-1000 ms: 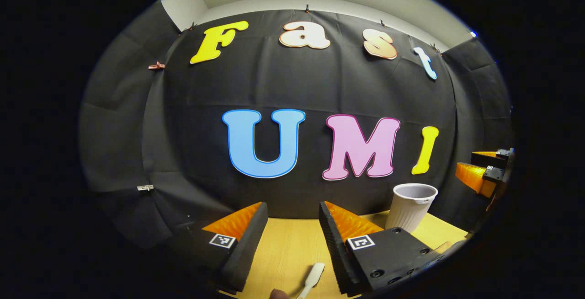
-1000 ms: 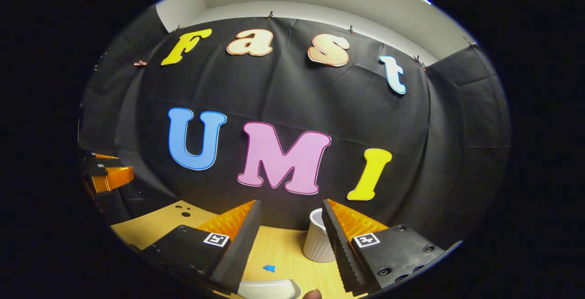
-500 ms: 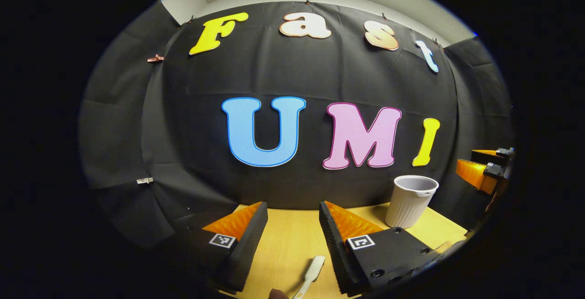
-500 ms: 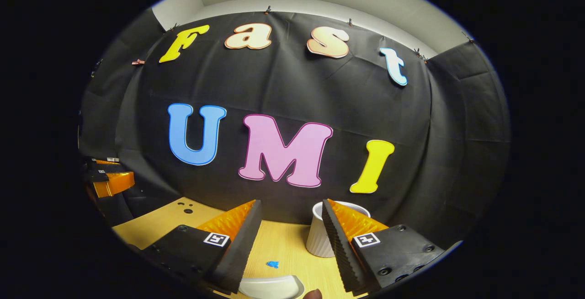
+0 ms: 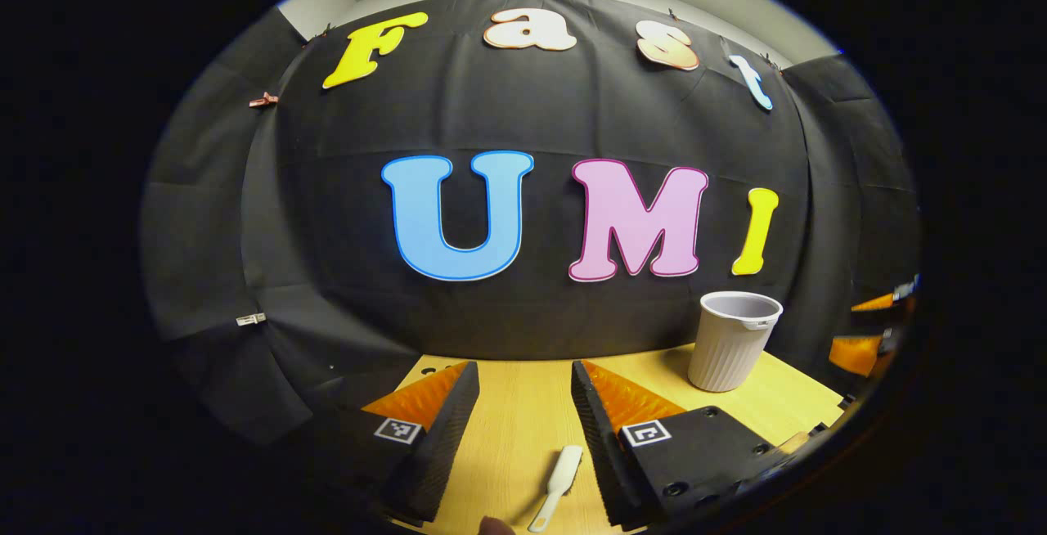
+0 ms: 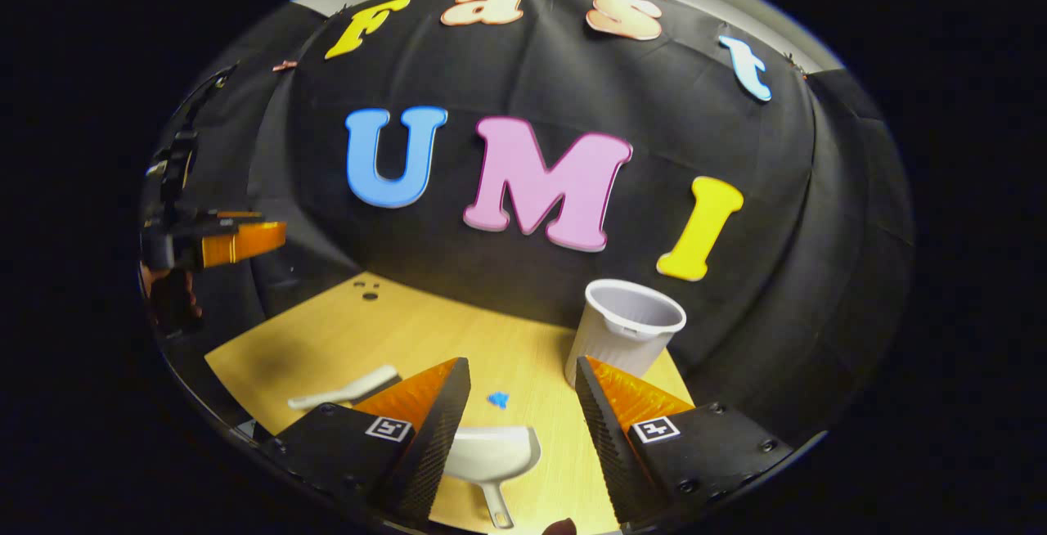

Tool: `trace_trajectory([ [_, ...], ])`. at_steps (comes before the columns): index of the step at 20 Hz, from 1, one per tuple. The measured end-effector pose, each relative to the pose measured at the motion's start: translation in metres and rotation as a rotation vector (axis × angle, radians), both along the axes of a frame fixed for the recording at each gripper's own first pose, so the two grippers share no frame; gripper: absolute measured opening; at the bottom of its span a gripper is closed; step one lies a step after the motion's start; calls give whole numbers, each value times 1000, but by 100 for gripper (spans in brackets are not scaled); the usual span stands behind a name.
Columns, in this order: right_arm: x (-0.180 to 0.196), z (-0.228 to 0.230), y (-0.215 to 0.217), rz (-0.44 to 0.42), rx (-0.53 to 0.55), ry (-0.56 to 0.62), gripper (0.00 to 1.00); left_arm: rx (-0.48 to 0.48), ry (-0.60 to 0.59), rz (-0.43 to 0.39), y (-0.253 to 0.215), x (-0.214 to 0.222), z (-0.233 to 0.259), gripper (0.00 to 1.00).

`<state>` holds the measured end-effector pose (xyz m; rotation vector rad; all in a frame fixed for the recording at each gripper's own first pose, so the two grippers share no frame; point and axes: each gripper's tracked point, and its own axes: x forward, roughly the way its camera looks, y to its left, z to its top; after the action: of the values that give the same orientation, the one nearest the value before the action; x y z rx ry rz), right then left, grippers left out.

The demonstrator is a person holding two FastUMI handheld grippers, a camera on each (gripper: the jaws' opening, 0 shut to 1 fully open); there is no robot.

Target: Pick up the small broom and dustpan from the desktop, sweep the trash into the dustpan with the broom, and then empty the trash into the garbage bin.

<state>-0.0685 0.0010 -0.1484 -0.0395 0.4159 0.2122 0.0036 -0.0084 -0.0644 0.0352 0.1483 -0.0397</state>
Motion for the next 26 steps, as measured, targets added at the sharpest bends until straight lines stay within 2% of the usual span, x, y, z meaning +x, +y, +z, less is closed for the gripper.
trace_trajectory([
  [5,-56,-90,0,46,-11,249,82,16,27,-26,-8,-2,-17,74],
  [7,-67,-118,2,68,-2,347,81,15,37,-23,-7,-4,-21,74],
  [11,-71,-185,9,88,45,506,79,22,46,-6,-2,-10,-23,74],
  [16,-75,-263,14,114,1,686,78,17,71,34,11,-18,-30,74],
  [20,-80,-301,25,173,-53,768,76,29,90,81,22,-27,-35,74],
  [23,-75,-318,36,210,-78,809,76,36,116,112,31,-34,-43,74],
  [26,-69,-324,42,227,-77,851,72,40,133,146,40,-37,-45,74],
])
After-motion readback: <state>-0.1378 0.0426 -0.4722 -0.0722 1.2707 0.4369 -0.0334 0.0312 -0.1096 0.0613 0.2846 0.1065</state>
